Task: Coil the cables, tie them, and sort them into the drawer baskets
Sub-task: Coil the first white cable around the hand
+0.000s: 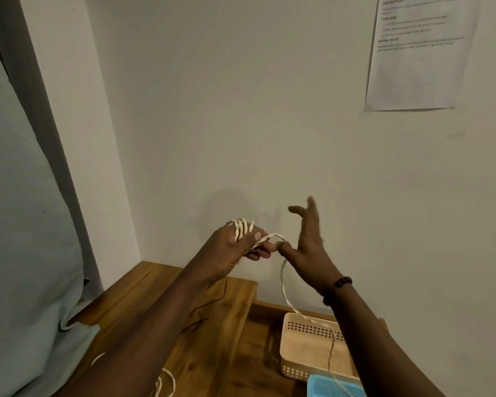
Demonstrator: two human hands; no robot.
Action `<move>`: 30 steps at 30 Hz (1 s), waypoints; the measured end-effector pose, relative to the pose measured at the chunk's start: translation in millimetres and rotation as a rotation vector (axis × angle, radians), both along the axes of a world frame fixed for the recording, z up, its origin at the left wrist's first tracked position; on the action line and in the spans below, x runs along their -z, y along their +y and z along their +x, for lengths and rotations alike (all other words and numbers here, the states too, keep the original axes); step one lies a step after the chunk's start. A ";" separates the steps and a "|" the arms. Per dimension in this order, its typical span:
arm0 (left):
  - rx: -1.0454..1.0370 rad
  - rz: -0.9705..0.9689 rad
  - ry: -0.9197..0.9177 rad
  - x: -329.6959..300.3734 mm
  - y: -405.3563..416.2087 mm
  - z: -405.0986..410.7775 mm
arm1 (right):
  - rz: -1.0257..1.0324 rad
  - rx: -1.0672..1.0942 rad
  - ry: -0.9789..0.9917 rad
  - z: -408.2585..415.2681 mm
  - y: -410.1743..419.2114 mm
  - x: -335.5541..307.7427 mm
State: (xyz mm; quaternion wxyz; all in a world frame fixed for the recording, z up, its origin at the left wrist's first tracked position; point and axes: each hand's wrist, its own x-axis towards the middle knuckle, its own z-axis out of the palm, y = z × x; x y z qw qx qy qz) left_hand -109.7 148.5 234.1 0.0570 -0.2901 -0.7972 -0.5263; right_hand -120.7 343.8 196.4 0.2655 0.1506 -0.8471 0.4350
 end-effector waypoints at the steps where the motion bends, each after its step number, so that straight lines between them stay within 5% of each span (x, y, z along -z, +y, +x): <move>1: -0.030 0.008 0.049 -0.5 0.5 -1.3 | -0.052 -0.173 -0.023 4.4 -4.5 -2.9; 7: 0.173 0.516 -0.137 -4.4 -2.6 -8.2 | -0.096 -0.462 -0.293 4.6 -1.8 3.0; 10: 0.270 0.657 -0.312 -8.9 -16.8 -5.3 | -0.304 -0.434 -0.406 -7.0 14.2 18.1; 13: 0.315 0.514 -0.362 -4.1 -27.0 -8.5 | -0.363 -0.330 -0.447 -13.7 26.8 22.9; 17: 0.327 0.414 -0.312 -2.7 -28.7 -10.4 | 0.114 -0.790 -0.656 -1.2 26.4 8.7; 22: 0.246 0.247 -0.184 -16.6 -17.0 -3.9 | -0.230 -0.989 -0.561 9.4 1.5 -13.5; 26: 0.032 0.050 -0.057 -21.1 -22.3 -11.8 | -0.078 -0.814 -0.403 18.9 -2.0 -26.3; 30: -0.019 -0.172 0.031 -17.2 -37.0 -12.3 | -0.457 -0.288 0.046 18.0 5.4 -42.3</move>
